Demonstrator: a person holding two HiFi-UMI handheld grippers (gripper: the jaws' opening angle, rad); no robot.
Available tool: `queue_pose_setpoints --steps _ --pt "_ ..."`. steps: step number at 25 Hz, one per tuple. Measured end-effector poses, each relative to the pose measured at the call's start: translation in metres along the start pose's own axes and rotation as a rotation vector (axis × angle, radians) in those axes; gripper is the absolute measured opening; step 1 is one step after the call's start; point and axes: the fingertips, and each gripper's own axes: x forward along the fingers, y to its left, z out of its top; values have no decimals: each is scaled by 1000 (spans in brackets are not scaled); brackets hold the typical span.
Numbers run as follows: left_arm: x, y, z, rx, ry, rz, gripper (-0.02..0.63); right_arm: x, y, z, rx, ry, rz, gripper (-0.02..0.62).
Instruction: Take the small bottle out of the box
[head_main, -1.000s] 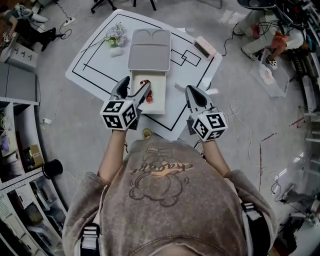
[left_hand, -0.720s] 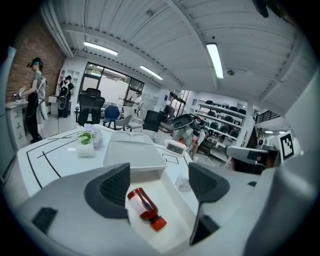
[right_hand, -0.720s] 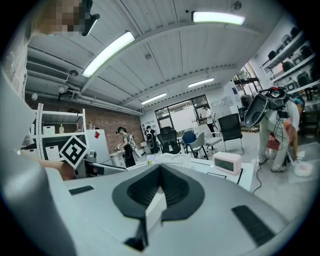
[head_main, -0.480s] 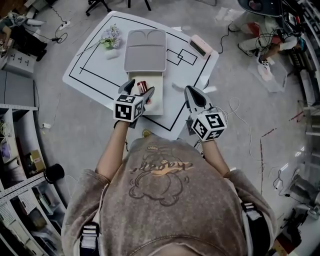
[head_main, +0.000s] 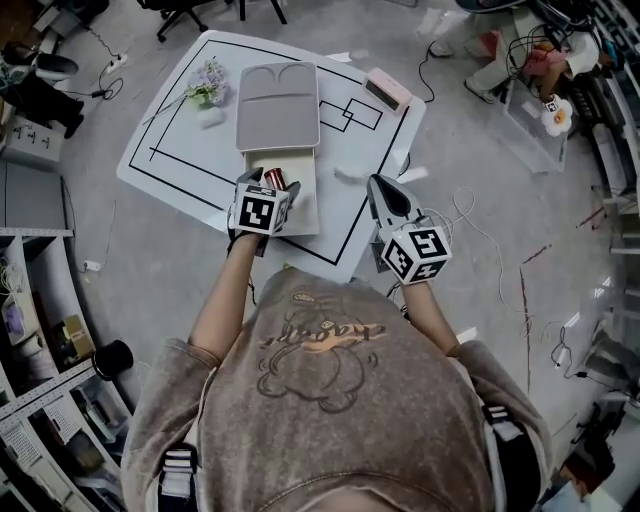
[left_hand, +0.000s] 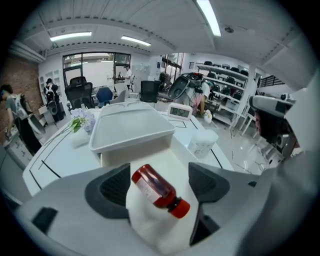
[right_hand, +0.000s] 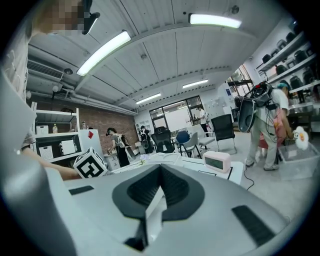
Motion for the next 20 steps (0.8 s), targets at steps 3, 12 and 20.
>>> queue_pose_setpoints --steps 3,12,20 --pt "7 4 -8 -5 79 11 359 -4 -4 -1 6 1 -15 -5" --pt "21 14 -22 -25 204 39 344 -15 -17 -8 33 8 -69 -3" --pt "31 10 -28 79 282 60 332 -23 -22 -12 47 1 -97 -5"
